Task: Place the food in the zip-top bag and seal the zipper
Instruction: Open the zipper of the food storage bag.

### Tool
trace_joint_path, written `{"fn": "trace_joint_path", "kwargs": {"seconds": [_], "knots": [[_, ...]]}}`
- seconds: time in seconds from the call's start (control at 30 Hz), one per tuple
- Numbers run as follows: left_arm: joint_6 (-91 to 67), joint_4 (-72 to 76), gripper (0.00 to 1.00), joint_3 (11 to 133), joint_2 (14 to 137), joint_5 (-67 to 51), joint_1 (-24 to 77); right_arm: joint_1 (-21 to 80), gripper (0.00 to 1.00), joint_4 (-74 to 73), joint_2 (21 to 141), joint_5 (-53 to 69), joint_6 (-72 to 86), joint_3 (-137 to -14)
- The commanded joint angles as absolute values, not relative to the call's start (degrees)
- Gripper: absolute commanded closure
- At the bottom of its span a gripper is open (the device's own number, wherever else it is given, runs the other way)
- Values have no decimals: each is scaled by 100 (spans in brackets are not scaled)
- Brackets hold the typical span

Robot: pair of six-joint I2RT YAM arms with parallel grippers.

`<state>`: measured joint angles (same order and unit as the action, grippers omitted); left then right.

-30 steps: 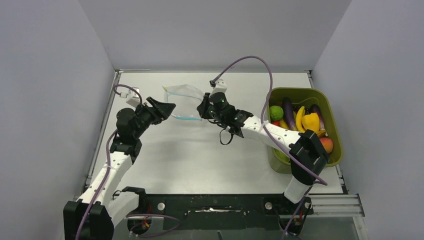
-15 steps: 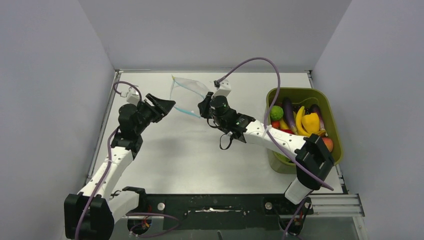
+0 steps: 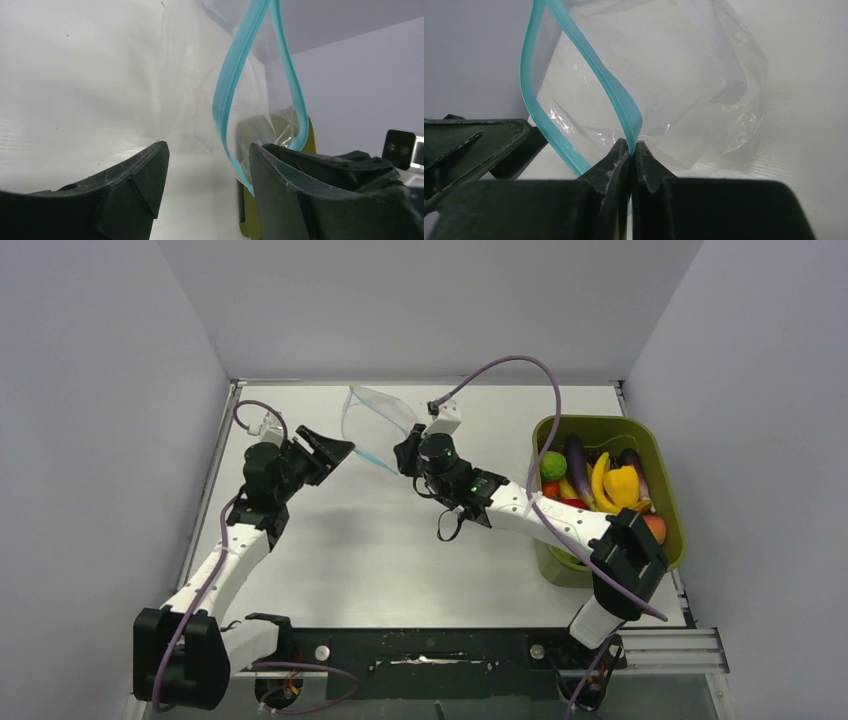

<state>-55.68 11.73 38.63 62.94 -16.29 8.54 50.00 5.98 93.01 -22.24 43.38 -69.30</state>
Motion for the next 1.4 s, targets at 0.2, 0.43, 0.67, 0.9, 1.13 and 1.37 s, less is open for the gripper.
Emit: {"fn": "trace_joint_path", "kwargs": {"seconds": [0.2,0.43,0.67,0.9,1.13,1.37], "knots": [[-5080,893,89,4680,6679,-1784,815,5227,100,1100,9071,-2275,4363,-6897],[-3967,165,100,5062,6201,-1394,816,5018,67,604,9102,-1556,3924,-7076],[-3220,-303,100,5243,5908,-1502,826,4794,47,-85,9273,-505,3340,-7685],[-2962,-783,100,5417,6033,-1800,826,4825,43,-139,9329,-338,3104,-7968],[-2988,-698,100,5229,6044,-2134,833,4858,44,-318,9763,-338,3059,-8453],[-3041,-747,100,5102,5946,-2313,823,4751,75,-852,10261,-1039,2604,-9138]]}}
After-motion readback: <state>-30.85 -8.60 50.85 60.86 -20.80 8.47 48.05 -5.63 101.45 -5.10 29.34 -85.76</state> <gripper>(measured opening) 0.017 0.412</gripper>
